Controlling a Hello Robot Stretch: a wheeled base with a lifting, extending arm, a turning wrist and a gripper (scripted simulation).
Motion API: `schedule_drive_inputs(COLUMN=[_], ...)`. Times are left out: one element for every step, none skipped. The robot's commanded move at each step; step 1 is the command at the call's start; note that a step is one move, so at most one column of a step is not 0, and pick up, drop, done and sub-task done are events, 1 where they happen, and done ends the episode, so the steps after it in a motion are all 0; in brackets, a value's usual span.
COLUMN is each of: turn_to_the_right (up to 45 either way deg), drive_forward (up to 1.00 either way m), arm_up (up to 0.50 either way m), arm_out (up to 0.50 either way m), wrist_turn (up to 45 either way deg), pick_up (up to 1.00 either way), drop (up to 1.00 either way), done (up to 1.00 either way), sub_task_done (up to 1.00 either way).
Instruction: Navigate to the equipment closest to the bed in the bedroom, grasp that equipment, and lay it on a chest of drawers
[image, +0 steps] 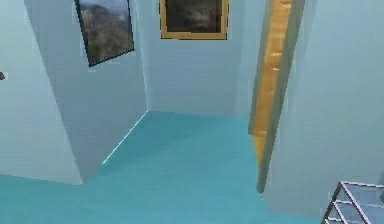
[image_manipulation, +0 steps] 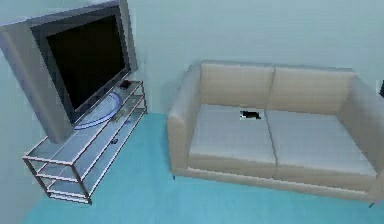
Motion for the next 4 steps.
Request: schedule_drive_inputs(turn_to_the_right=[0.0, 9.0, 0.0, 21.0], drive_forward=[0.95, 0.0, 0.35, 0.0], arm_up=[0.0, 0.0, 0.0, 0.0], arm_out=[0.0, 0.0, 0.0, 0.0], wrist_turn=[0.0, 0.0, 0.0, 0.0], pick_up=[0.0, 0.0, 0.0, 0.0], drop=[0.0, 0.0, 0.0, 0.0], done=[0.0, 0.0, 0.0, 0.0], sub_task_done=[0.0, 0.0, 0.0, 0.0])
